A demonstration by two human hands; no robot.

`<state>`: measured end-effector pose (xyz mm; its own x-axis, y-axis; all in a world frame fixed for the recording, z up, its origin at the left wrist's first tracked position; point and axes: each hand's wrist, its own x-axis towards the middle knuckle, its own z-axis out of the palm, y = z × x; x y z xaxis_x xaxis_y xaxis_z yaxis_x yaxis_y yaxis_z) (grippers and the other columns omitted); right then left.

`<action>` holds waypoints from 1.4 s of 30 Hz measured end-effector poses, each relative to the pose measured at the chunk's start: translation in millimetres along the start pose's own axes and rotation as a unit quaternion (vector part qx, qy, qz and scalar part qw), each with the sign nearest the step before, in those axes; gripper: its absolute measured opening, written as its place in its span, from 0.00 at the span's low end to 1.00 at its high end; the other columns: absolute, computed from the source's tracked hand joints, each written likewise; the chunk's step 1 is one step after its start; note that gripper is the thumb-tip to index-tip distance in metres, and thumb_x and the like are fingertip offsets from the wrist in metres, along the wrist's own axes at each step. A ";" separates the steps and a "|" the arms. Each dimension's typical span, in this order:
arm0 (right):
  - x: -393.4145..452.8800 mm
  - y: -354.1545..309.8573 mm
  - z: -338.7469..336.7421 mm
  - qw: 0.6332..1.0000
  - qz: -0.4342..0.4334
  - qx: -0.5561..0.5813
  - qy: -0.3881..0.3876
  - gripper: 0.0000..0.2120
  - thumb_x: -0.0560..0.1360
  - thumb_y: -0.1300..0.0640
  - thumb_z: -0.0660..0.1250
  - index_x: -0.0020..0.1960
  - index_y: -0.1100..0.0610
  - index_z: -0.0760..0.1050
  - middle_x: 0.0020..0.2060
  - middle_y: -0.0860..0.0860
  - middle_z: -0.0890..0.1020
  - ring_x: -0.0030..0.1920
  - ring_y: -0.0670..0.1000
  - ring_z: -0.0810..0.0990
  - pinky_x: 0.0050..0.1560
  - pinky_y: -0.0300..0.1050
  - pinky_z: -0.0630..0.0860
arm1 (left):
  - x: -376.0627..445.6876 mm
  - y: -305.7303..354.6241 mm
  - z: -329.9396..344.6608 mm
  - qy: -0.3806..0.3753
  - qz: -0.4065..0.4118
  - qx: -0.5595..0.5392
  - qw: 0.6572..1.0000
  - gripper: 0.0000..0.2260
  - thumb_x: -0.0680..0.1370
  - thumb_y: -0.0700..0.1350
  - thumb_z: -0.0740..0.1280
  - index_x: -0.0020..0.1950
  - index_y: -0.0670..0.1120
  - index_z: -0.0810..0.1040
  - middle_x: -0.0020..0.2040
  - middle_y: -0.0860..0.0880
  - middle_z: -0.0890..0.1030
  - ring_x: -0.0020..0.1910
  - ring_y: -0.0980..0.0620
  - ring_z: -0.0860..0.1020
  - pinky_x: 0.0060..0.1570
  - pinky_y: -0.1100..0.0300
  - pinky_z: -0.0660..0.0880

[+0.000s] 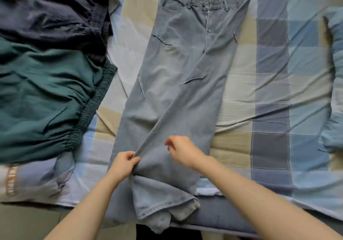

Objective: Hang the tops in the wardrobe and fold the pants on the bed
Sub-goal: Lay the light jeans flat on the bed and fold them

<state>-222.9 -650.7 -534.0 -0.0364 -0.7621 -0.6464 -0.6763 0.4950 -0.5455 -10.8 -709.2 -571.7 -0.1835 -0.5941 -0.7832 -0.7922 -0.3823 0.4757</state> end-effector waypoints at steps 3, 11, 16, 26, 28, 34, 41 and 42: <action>56.8 16.9 -51.6 0.995 0.055 -0.044 0.075 0.13 0.78 0.59 0.58 0.58 0.60 0.78 0.57 0.59 0.81 0.59 0.60 0.76 0.59 0.49 0.72 | 14.1 -17.7 -3.5 -0.017 -0.018 0.074 0.997 0.14 0.77 0.38 0.68 0.32 0.42 0.71 0.31 0.46 0.70 0.35 0.49 0.67 0.36 0.55 0.60; 168.4 30.5 -160.0 0.963 0.197 -0.020 0.181 0.20 0.80 0.51 0.54 0.62 0.66 0.70 0.60 0.66 0.76 0.58 0.65 0.76 0.59 0.57 0.74 | 59.2 34.6 -15.8 -0.125 0.012 0.116 0.985 0.07 0.74 0.40 0.69 0.39 0.49 0.73 0.37 0.51 0.75 0.39 0.51 0.72 0.38 0.61 0.66; 222.8 54.3 -211.8 0.909 0.243 0.104 0.321 0.28 0.80 0.46 0.55 0.69 0.67 0.57 0.66 0.68 0.68 0.62 0.67 0.73 0.62 0.62 0.71 | 112.8 126.5 6.5 -0.112 0.139 -0.008 0.984 0.09 0.77 0.40 0.68 0.57 0.43 0.78 0.38 0.52 0.77 0.36 0.56 0.74 0.43 0.61 0.71; 280.8 107.6 -282.1 0.876 0.302 0.114 0.359 0.30 0.74 0.56 0.66 0.68 0.65 0.55 0.61 0.61 0.73 0.55 0.64 0.79 0.45 0.59 0.80 | 203.2 260.9 68.8 -0.038 0.234 -0.002 0.972 0.14 0.75 0.51 0.71 0.58 0.47 0.77 0.49 0.48 0.82 0.52 0.46 0.79 0.55 0.51 0.75; 287.7 113.5 -289.1 0.866 0.312 0.093 0.378 0.26 0.74 0.59 0.64 0.67 0.67 0.58 0.64 0.62 0.72 0.60 0.64 0.77 0.57 0.56 0.76 | 208.2 265.9 71.0 -0.015 0.259 0.007 0.966 0.08 0.76 0.47 0.71 0.53 0.46 0.80 0.46 0.49 0.82 0.51 0.45 0.80 0.53 0.52 0.75; 295.0 44.3 -290.8 0.841 0.151 -0.015 0.520 0.15 0.75 0.53 0.56 0.57 0.59 0.71 0.54 0.64 0.80 0.54 0.65 0.77 0.46 0.53 0.71 | 204.2 244.9 25.9 0.057 0.297 -0.137 0.943 0.06 0.77 0.40 0.69 0.43 0.47 0.74 0.38 0.49 0.81 0.39 0.54 0.79 0.41 0.66 0.72; 344.2 -51.9 -228.9 0.927 -0.006 -0.132 0.351 0.07 0.76 0.58 0.59 0.52 0.59 0.70 0.49 0.64 0.80 0.50 0.64 0.79 0.39 0.48 0.64 | 204.6 170.7 -41.0 0.111 0.156 -0.255 0.948 0.05 0.78 0.37 0.67 0.44 0.43 0.73 0.27 0.52 0.75 0.25 0.62 0.70 0.27 0.69 0.66; 351.2 -54.7 -217.8 0.941 -0.002 -0.138 0.310 0.08 0.77 0.59 0.58 0.53 0.61 0.70 0.52 0.64 0.79 0.52 0.64 0.78 0.40 0.49 0.65 | 208.4 159.6 -44.8 0.113 0.137 -0.248 0.952 0.05 0.78 0.36 0.67 0.44 0.42 0.73 0.28 0.52 0.74 0.24 0.64 0.69 0.26 0.71 0.66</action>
<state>-358.9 -1036.4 -615.1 -0.3969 -0.9034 -0.1625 -0.8397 0.4289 -0.3330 -149.3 -925.6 -641.1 -0.1693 -0.8358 -0.5223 -0.3497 -0.4445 0.8247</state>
